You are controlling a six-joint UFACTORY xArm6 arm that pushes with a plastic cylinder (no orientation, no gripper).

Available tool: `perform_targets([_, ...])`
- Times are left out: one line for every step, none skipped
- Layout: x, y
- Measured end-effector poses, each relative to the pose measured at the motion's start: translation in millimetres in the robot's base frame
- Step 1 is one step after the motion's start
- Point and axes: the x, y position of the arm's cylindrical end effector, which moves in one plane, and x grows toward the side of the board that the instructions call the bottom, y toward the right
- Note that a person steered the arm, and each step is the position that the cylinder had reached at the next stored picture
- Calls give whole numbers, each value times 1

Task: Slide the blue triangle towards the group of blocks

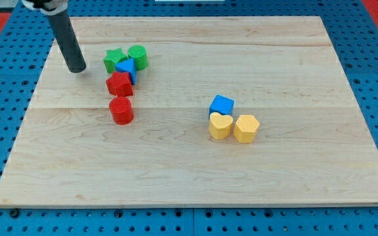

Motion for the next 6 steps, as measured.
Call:
perform_targets([-9, 87])
perform_targets([-6, 160])
perform_targets([8, 240])
perform_targets([2, 239])
perform_targets([-17, 187])
perform_targets([-6, 167])
